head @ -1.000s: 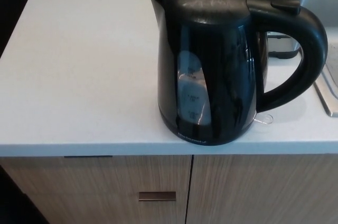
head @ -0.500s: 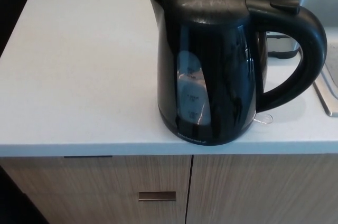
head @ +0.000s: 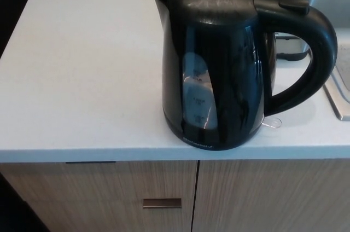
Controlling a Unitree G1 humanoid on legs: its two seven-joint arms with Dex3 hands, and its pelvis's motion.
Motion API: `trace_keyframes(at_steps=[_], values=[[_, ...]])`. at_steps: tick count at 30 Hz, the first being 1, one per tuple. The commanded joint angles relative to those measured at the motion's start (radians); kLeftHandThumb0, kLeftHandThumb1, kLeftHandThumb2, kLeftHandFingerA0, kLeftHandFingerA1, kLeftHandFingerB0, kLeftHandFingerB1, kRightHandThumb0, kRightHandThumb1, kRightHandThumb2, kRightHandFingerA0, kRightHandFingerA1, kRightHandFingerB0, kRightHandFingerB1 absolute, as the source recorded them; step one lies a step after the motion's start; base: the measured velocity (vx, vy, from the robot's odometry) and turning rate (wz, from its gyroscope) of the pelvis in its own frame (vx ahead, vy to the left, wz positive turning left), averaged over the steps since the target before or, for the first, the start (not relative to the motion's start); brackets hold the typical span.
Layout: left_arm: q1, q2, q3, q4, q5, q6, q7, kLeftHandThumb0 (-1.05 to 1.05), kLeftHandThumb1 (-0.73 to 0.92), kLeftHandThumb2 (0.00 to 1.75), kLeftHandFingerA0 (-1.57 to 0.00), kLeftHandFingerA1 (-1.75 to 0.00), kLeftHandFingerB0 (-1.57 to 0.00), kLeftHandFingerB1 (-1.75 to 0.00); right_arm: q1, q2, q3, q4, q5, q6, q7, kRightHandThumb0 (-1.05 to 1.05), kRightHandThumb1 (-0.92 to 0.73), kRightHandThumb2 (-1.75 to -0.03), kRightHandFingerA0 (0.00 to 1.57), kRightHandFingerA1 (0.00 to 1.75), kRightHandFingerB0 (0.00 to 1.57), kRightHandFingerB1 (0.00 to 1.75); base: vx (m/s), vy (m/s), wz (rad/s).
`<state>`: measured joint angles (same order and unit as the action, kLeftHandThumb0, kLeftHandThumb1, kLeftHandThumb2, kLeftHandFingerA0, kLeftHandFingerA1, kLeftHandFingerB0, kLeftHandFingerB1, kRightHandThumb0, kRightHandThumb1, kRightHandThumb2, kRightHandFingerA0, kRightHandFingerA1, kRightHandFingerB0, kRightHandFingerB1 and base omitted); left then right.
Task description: Pick up a kettle using the right hand on left side of the counter and then walk right towards the kettl base and turn on the kettle
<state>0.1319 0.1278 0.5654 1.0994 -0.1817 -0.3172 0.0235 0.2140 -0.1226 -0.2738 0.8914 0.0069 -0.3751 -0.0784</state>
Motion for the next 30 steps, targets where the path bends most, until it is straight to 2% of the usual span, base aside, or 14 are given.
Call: trace_keyframes(at_steps=[1,7,8,10,12,16,17,18,21,22,24,25,27,30], values=[[0.012,0.015,-0.002,-0.015,-0.02,-0.134,-0.005,0.15,0.64,0.91,-0.87,-0.75,-0.83,-0.7,0.067,0.011,-0.023,-0.112,0.051,-0.033,0.01,-0.05,-0.74,-0.73,0.84,0.59,0.61,0.51,0.0,0.0,0.0],[0.016,0.02,-0.006,-0.018,-0.021,-0.141,-0.005,0.14,0.66,0.9,-0.89,-0.77,-0.82,-0.7,0.238,0.05,-0.045,-0.363,0.102,-0.194,0.061,0.01,-0.68,-0.75,0.75,0.6,0.53,0.5,0.0,0.0,0.0],[0.012,0.022,-0.004,-0.013,-0.024,-0.14,-0.009,0.14,0.66,0.88,-0.89,-0.77,-0.82,-0.7,0.318,0.073,-0.039,-0.534,0.122,-0.159,0.065,-0.09,-0.66,-0.72,0.73,0.59,0.51,0.48,0.0,0.0,0.0],[0.01,0.02,-0.002,-0.013,-0.029,-0.142,-0.016,0.14,0.66,0.89,-0.88,-0.77,-0.82,-0.71,0.39,0.086,-0.033,-0.691,0.131,-0.129,0.067,-0.13,-0.66,-0.68,0.7,0.59,0.5,0.47,0.0,0.0,0.0],[0.014,0.017,-0.005,-0.034,-0.025,-0.14,-0.006,0.15,0.63,0.9,-0.89,-0.78,-0.82,-0.71,0.514,0.095,-0.015,-0.928,0.15,-0.067,0.082,-0.26,-0.69,-0.6,0.58,0.54,0.41,0.4,0.0,0.0,0.0],[0.021,0.017,-0.004,-0.047,-0.024,-0.135,-0.004,0.16,0.63,0.94,-0.87,-0.77,-0.81,-0.7,0.673,0.073,0.003,-1.126,0.211,-0.078,0.154,-0.42,-0.61,-0.58,0.41,0.52,0.27,0.34,0.0,0.0,0.0],[0.019,0.016,0.001,-0.046,-0.031,-0.135,-0.011,0.17,0.6,0.94,-0.9,-0.8,-0.83,-0.71,0.716,0.06,0.002,-1.174,0.215,-0.081,0.169,-0.57,-0.46,-0.79,0.27,0.57,0.13,0.42,0.0,0.0,0.0],[0.018,0.015,0.004,-0.046,-0.037,-0.137,-0.019,0.17,0.59,0.95,-0.91,-0.8,-0.84,-0.71,0.78,0.04,0.0,-1.247,0.226,-0.084,0.193,-0.6,-0.46,-0.79,0.23,0.56,0.09,0.41,0.0,0.0,0.0],[0.011,0.015,0.002,-0.04,-0.034,-0.141,-0.018,0.16,0.58,0.93,-0.93,-0.82,-0.87,-0.72,0.857,0.019,-0.011,-1.349,0.229,-0.075,0.212,-0.65,-0.47,-0.81,0.2,0.57,0.07,0.41,0.0,0.0,0.0],[0.008,0.014,-0.003,-0.045,-0.029,-0.134,-0.01,0.15,0.59,0.93,-0.94,-0.82,-0.87,-0.73,0.902,0.009,-0.032,-1.396,0.223,-0.101,0.224,-0.61,-0.61,-0.58,0.18,0.49,0.11,0.31,0.0,0.0,0.0],[0.007,0.014,-0.011,-0.042,-0.017,-0.145,-0.006,0.18,0.59,0.93,-0.92,-0.85,-0.84,-0.75,0.94,-0.002,-0.058,-1.441,0.215,-0.129,0.236,-0.64,-0.63,-0.6,0.19,0.5,0.12,0.29,0.0,0.0,0.0],[0.006,0.013,-0.012,-0.045,-0.016,-0.143,-0.007,0.17,0.57,0.97,-0.9,-0.82,-0.85,-0.72,0.955,0.0,-0.07,-1.464,0.21,-0.142,0.235,-0.71,-0.49,-0.84,0.18,0.55,0.07,0.41,0.0,0.0,0.0],[0.005,0.011,-0.024,-0.05,-0.003,-0.133,0.007,0.17,0.64,0.88,-0.83,-0.76,-0.79,-0.7,0.972,0.016,-0.094,-1.532,0.222,-0.178,0.219,-0.71,-0.49,-0.84,0.25,0.57,0.12,0.44,0.0,0.0,0.0],[0.001,0.009,-0.031,-0.054,0.002,-0.129,0.008,0.17,0.61,0.93,-0.89,-0.81,-0.8,-0.72,0.918,0.025,-0.139,-1.581,0.223,-0.249,0.189,-0.69,-0.49,-0.86,0.34,0.61,0.16,0.48,0.0,0.0,0.0]])
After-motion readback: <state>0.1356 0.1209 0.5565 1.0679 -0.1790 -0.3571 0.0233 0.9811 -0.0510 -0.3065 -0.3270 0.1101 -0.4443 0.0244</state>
